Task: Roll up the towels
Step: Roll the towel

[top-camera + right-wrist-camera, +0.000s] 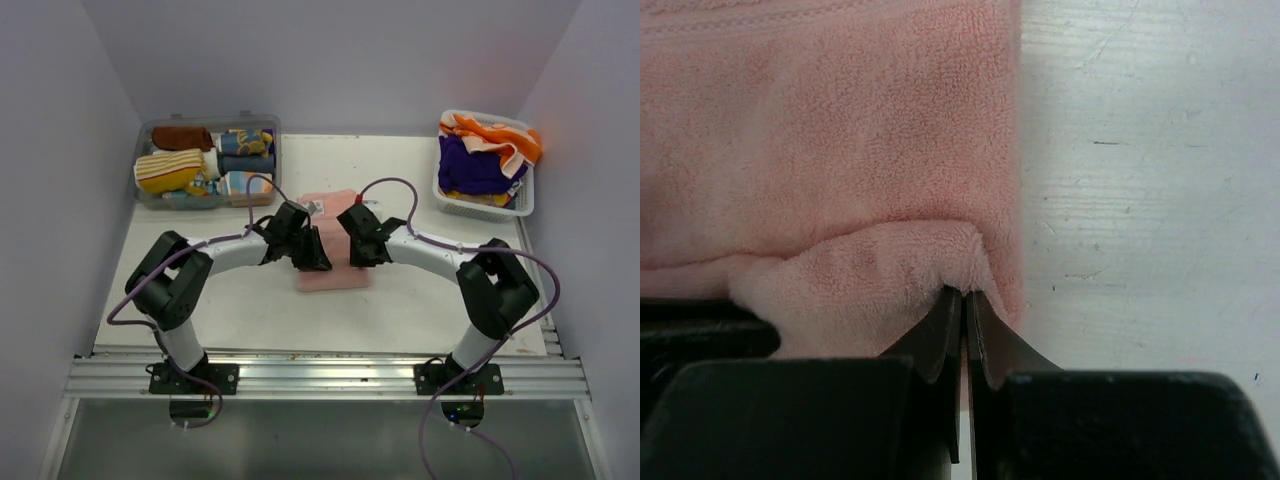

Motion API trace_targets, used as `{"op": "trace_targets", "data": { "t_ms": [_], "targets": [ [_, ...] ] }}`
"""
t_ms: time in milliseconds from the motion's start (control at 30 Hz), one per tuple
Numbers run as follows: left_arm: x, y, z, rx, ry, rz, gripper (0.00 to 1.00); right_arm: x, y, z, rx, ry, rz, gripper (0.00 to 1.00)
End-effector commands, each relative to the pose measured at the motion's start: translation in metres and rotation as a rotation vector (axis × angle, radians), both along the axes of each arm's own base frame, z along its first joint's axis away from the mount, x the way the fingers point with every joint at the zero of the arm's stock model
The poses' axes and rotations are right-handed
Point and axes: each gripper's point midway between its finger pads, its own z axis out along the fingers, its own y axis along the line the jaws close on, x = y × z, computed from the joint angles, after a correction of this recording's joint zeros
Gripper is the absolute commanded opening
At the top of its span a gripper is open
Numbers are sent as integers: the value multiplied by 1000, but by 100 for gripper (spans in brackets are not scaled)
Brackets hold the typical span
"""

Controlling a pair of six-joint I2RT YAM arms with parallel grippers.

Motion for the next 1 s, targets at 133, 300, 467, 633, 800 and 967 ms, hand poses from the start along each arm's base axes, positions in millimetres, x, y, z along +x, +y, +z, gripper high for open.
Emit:
{"op": "trace_targets", "data": {
  "t_ms": [133, 300, 467, 633, 800, 967],
  "targets": [
    [14, -10, 2, 0, -41, -53, 22, -9, 6, 61, 143, -101, 38, 38],
    [17, -9, 2, 22, -42, -67, 21, -8, 32, 83, 191, -142, 91, 42],
    [18, -10, 3, 21, -42, -66, 21, 0, 45, 56, 165, -94, 108, 25],
    [17, -5, 7, 29, -46, -70, 21, 9, 37, 18, 110, -37, 75, 20],
    [11, -2, 35, -15, -79, -79, 22, 8, 37, -2, 113, 15, 80, 15],
    [9, 11, 19, 37, -49, -60, 22, 9, 36, 19, 131, -19, 81, 15]
  ]
}}
